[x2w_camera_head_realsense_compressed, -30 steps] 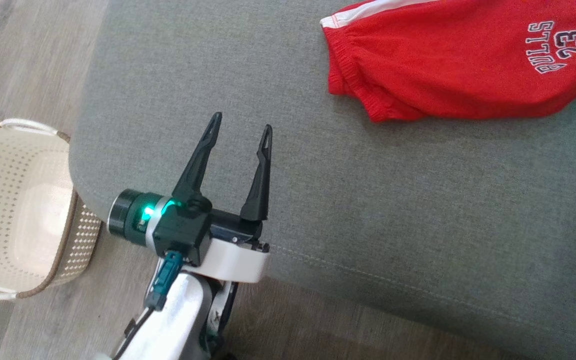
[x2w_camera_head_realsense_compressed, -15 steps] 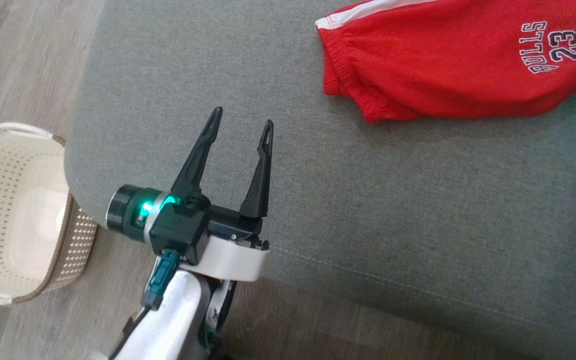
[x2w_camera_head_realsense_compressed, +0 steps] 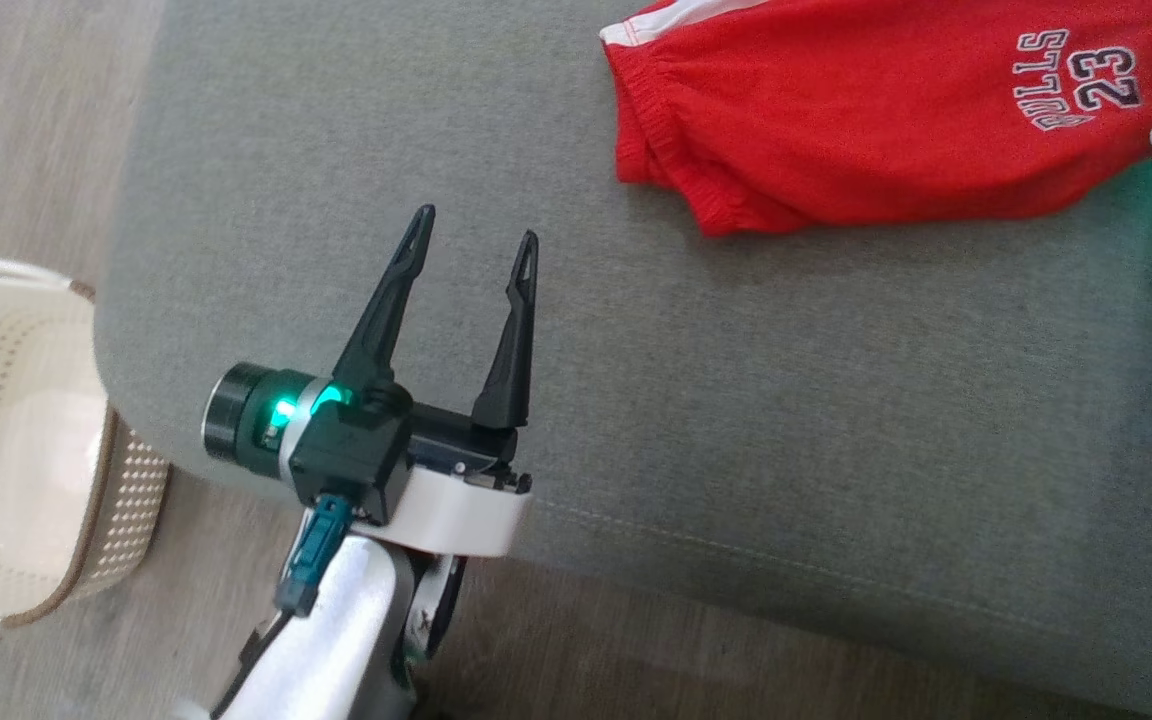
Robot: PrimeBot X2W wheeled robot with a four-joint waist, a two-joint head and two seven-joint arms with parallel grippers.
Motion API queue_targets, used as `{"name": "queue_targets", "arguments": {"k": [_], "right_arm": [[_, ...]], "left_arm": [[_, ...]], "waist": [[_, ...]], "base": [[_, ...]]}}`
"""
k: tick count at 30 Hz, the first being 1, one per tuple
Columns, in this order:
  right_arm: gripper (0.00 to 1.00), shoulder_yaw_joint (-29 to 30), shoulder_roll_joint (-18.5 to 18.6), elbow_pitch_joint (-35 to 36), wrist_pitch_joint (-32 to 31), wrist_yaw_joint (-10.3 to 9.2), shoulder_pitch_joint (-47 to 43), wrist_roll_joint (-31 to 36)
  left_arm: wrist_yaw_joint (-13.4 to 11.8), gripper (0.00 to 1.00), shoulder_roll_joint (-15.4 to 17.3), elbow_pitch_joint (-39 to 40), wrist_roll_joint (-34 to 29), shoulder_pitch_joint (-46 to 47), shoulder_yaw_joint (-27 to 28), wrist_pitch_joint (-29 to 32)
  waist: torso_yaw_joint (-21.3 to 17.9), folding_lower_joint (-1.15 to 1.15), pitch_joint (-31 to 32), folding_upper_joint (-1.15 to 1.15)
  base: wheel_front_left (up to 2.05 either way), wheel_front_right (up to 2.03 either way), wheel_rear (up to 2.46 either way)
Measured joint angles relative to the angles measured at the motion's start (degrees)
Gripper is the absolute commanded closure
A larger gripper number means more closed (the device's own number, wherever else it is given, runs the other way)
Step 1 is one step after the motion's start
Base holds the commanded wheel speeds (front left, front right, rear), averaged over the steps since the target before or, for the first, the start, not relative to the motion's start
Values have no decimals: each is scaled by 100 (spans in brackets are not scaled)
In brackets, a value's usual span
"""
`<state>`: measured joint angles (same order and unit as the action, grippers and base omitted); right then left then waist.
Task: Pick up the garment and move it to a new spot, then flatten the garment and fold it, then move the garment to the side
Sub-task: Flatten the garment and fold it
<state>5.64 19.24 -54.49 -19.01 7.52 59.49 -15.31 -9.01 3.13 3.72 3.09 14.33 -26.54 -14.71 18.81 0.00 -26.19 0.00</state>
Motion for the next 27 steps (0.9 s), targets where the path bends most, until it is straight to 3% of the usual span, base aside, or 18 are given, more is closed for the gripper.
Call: {"name": "queue_targets", "arguments": {"k": [6,14,19,27], "right_arm": [[100,-22,105,293,147,0,-424,-377],[100,49,691,889,238,-1,-834,-536],[100,-65,576,1317,158,-1,-848,-471],[100,-476,47,2315,-318,-1,-878,-483]], "left_arm": [[2,0,1,0,-58,-3,89,0],[64,0,8,7,-104,-12,118,0],[80,0,8,25,-104,-12,132,0],[96,0,19,-26,-110,-46,136,0]], "waist": [[-265,0,121,0],[-510,0,238,0],[-557,0,260,0],[-667,0,453,0]], "base": [[0,0,0],[0,0,0],[0,0,0],[0,0,0]]}}
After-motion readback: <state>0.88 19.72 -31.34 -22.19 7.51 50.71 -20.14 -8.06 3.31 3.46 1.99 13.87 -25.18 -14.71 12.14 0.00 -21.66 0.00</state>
